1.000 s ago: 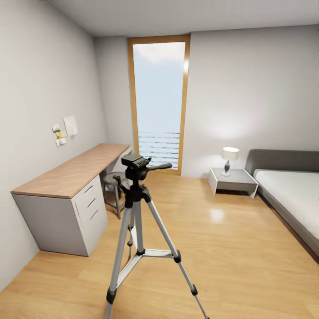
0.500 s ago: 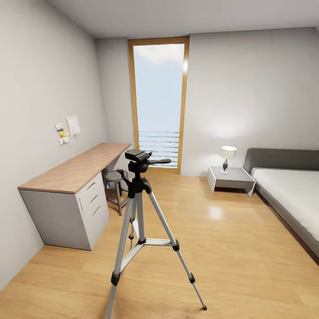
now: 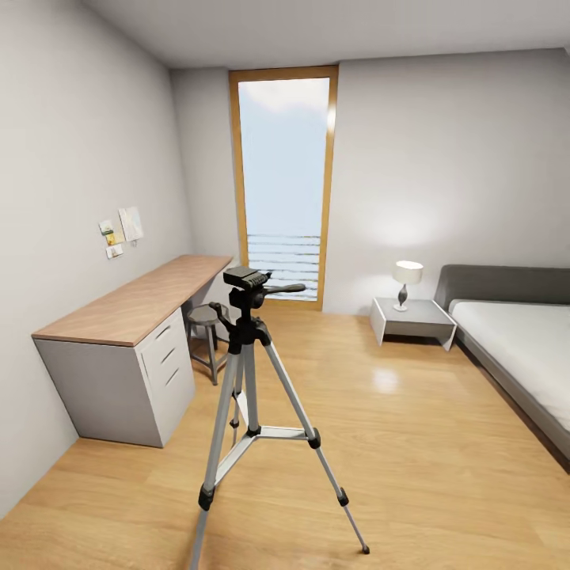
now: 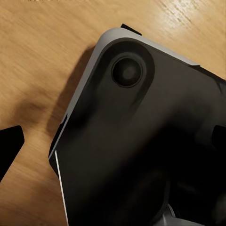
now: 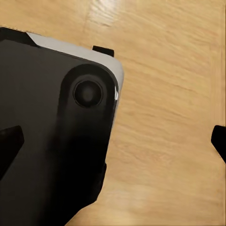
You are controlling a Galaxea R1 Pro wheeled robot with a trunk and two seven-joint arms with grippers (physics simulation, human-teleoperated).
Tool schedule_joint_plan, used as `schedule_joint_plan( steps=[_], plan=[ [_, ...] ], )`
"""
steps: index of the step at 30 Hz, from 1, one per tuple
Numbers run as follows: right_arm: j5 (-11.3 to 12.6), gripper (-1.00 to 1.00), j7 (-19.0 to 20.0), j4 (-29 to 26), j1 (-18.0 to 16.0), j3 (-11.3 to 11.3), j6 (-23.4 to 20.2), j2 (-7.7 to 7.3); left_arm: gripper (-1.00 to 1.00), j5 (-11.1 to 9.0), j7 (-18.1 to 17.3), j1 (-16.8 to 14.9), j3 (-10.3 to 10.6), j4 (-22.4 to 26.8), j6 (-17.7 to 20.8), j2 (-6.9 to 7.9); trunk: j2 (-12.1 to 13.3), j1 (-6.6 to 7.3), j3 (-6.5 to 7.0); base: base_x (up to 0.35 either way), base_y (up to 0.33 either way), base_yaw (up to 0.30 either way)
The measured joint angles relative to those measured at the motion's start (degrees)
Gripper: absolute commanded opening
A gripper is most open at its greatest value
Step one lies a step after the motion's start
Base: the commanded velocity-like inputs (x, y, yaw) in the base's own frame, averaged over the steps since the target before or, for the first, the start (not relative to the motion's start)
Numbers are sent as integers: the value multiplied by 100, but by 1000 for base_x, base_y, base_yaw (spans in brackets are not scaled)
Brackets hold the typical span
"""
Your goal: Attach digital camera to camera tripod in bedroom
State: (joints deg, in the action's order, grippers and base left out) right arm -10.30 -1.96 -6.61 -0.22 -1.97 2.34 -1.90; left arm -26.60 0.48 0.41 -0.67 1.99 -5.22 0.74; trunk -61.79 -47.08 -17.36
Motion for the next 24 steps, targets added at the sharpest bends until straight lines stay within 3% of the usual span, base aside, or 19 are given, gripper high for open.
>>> schedule_joint_plan(
  steps=[2, 6, 8, 10, 13, 16, 21, 23, 24],
  plan=[
    [-80, 100, -16, -382, -13, -3, -121, -112, 100, 10, -3, 0, 5, 1, -1, -2, 0, 0, 0, 0, 0, 0],
    [-84, 100, 11, -1428, -35, 37, -734, -501, 100, 15, -2, 0, 8, 2, -1, -3, 0, 0, 1, 0, 0, 0],
    [25, 100, 72, -2395, -50, 106, -1403, -803, 100, 17, -2, 0, 9, 0, -1, -3, 0, 0, 2, 0, 0, 0],
    [222, 100, 140, -3136, -55, 200, -1883, -951, 100, 19, -1, 0, 9, 2, -1, -4, 0, 0, 1, 0, 0, 0],
    [400, 100, 207, -3910, -63, 325, -2386, -1047, 100, 18, 0, 1, 9, 2, -1, -4, 0, 0, 1, 0, 0, 0],
    [554, 100, 355, -5533, -247, 551, -3695, -1263, 100, 18, 0, 0, 10, -1, -1, -4, 1, 0, 2, 0, 0, 0],
    [599, 100, 583, -6440, -650, 600, -4571, -1307, 100, 18, 0, 0, 9, 0, -1, -4, 1, 0, 1, 0, 0, 0],
    [617, 100, 838, -6867, -1127, 608, -5175, -1293, 100, 18, 0, 0, 10, -1, -1, -4, 1, 0, 2, 0, 0, 0],
    [636, 100, 1038, -7015, -1556, 605, -5528, -1268, 100, 18, 0, 0, 10, -1, -1, -4, 1, 0, 1, 0, 0, 0]
  ],
)
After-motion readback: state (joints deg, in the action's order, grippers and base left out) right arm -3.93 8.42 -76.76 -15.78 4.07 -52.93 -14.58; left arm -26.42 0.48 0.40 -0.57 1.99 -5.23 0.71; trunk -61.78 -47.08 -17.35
